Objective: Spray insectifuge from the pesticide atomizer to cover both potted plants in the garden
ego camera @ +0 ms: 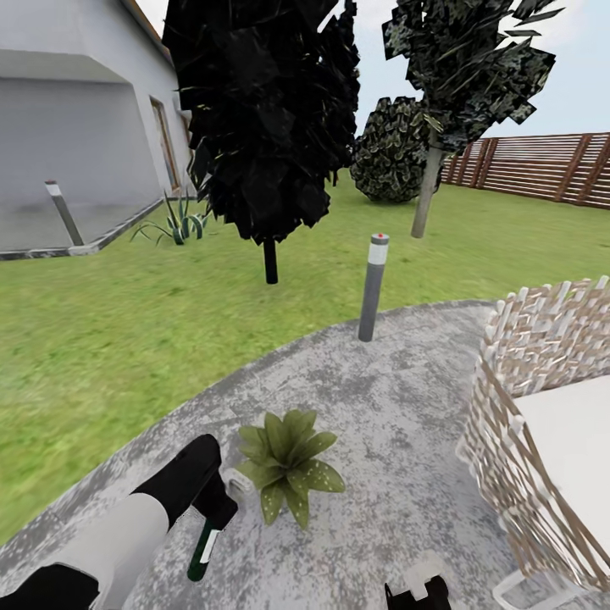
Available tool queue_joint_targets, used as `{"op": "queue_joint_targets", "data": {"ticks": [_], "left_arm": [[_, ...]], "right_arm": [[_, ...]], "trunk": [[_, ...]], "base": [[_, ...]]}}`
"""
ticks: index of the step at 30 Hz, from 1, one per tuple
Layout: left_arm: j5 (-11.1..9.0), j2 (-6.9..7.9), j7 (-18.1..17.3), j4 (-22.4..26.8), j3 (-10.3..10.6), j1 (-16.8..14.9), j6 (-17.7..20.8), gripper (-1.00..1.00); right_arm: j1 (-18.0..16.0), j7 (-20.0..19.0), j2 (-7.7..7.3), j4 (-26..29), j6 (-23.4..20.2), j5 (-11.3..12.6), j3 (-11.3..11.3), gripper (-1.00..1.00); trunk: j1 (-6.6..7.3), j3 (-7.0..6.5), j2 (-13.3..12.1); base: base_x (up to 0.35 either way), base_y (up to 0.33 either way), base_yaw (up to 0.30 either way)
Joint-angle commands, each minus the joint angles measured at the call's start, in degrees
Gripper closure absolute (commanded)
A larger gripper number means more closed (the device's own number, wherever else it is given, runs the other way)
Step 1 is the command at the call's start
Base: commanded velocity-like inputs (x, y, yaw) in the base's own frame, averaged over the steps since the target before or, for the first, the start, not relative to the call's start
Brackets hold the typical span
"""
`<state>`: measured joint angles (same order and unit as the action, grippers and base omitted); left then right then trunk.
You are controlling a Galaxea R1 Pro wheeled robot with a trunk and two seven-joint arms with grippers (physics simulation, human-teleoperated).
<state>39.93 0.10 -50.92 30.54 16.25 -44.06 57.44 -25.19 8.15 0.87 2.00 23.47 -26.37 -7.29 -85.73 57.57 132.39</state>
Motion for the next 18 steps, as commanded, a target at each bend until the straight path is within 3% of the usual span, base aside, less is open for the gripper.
{"op": "queue_joint_targets", "data": {"ticks": [1,9,18], "left_arm": [[0.7,-0.09,-0.6,0.1,0.1,-0.2,0.1,1.00],[0.6,-0.18,-0.6,0.2,0.1,-0.6,0.1,1.00],[0.6,0.16,-0.5,-0.8,0.2,1.5,-0.3,1.00]], "right_arm": [[0.0,0.3,0.01,-0.1,0.2,-0.6,-0.4,-1.00],[0.0,0.3,0.01,-0.1,0.2,-0.6,-0.4,-1.00],[0.0,0.3,0.01,-0.1,0.2,-0.6,-0.4,-1.00]], "trunk": [[-0.02,0.05,0.0],[-0.02,0.05,0.0],[-0.02,0.05,0.0]], "base": [[0.237,0.184,0.000],[0.051,0.038,0.000],[0.000,0.000,0.000]]}}
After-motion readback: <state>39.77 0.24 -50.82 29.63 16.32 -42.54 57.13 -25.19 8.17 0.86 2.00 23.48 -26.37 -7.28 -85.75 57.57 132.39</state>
